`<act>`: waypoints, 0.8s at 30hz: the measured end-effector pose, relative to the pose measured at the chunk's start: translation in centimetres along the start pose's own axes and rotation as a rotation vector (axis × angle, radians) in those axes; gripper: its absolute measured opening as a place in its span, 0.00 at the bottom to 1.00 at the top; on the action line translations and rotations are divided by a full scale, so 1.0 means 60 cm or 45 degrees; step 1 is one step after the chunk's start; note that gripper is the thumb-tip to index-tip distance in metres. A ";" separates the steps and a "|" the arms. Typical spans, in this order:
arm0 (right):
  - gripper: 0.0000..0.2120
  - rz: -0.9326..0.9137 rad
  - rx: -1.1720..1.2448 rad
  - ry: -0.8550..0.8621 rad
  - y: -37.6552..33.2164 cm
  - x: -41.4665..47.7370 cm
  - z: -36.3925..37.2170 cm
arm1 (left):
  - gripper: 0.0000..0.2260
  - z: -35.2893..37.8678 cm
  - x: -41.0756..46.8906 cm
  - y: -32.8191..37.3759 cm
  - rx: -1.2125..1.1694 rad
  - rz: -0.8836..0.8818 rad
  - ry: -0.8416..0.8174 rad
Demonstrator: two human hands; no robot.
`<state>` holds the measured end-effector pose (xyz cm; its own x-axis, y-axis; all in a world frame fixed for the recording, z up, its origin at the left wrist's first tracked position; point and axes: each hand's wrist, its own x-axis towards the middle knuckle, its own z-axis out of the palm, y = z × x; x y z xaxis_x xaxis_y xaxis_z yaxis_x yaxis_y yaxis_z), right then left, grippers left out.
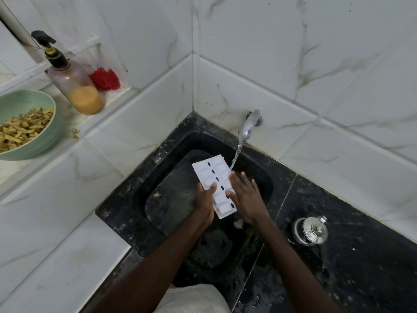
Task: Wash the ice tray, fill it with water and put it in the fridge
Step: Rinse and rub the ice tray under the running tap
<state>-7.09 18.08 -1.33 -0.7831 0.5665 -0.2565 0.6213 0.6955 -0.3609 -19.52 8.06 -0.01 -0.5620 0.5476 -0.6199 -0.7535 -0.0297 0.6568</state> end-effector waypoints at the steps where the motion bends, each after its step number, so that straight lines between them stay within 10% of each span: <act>1: 0.31 -0.040 -0.006 -0.016 -0.006 -0.001 0.002 | 0.19 0.000 0.000 -0.001 -0.005 -0.002 0.021; 24: 0.36 -0.037 -0.174 0.032 -0.028 0.015 0.000 | 0.18 -0.011 0.016 0.033 -0.018 0.004 0.075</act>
<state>-8.81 17.42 -0.96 -0.8009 0.5551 -0.2246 0.5976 0.7644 -0.2420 -21.78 7.99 0.41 -0.5830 0.4973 -0.6424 -0.7562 -0.0430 0.6530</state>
